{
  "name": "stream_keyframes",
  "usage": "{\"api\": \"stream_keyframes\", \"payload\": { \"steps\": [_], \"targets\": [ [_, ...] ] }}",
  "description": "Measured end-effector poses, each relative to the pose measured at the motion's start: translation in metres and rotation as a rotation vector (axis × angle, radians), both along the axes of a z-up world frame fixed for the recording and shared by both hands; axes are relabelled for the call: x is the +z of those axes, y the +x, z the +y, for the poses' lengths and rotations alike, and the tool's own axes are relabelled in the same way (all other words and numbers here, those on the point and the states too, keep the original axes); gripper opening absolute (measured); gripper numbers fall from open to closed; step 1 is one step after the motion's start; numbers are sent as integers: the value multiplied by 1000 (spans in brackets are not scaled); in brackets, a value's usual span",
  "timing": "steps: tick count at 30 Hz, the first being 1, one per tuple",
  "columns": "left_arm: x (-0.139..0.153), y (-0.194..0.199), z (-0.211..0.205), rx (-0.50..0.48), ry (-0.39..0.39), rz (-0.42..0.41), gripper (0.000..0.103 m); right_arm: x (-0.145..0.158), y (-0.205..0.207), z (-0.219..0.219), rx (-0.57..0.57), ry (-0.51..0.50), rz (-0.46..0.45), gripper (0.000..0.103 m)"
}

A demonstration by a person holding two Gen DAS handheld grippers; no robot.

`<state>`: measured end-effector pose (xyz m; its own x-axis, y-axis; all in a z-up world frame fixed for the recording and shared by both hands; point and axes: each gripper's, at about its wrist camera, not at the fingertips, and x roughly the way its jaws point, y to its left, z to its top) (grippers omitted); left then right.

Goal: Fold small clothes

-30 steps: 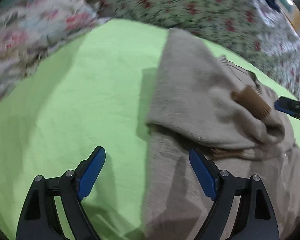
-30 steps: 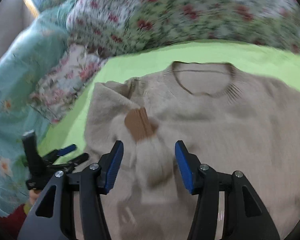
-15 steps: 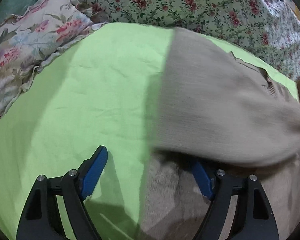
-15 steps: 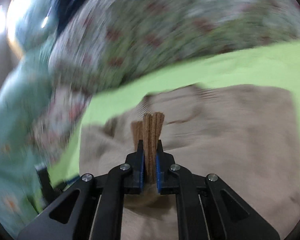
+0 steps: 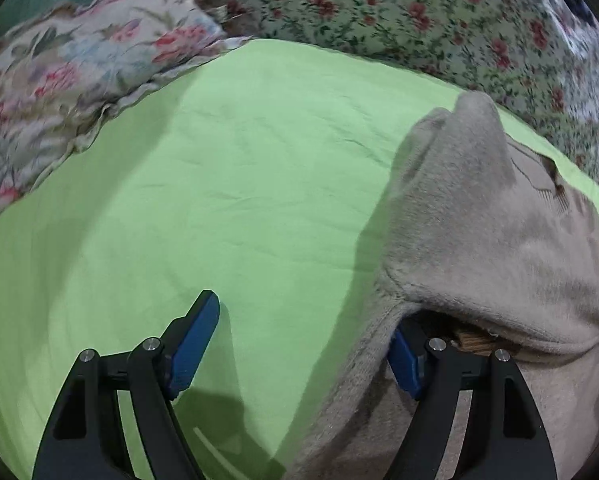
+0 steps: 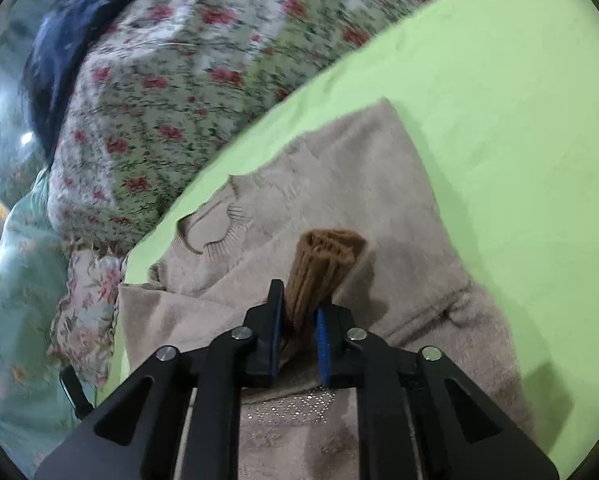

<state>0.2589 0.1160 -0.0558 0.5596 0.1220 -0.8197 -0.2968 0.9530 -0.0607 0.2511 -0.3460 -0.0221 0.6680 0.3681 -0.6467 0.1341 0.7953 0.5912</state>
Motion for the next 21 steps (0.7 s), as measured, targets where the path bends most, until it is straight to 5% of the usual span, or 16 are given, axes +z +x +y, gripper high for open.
{"api": "stream_keyframes", "payload": {
  "steps": [4, 9, 13, 16, 21],
  "targets": [
    [-1, 1, 4, 12, -16, -2, 80, 17, -8, -10, -12, 30, -77, 11],
    [-2, -2, 7, 19, -36, -12, 81, -6, -26, -23, -68, -92, 178, 24],
    [-3, -4, 8, 33, -48, -18, 82, 27, -38, -18, -102, -169, 70, 28],
    [-3, -5, 7, 32, -48, -22, 82, 49, -5, 21, 84, -117, 4, 62],
    [-4, -7, 11, 30, -75, -39, 83, 52, 73, 142, 520, -4, -20, 71]
  ]
}}
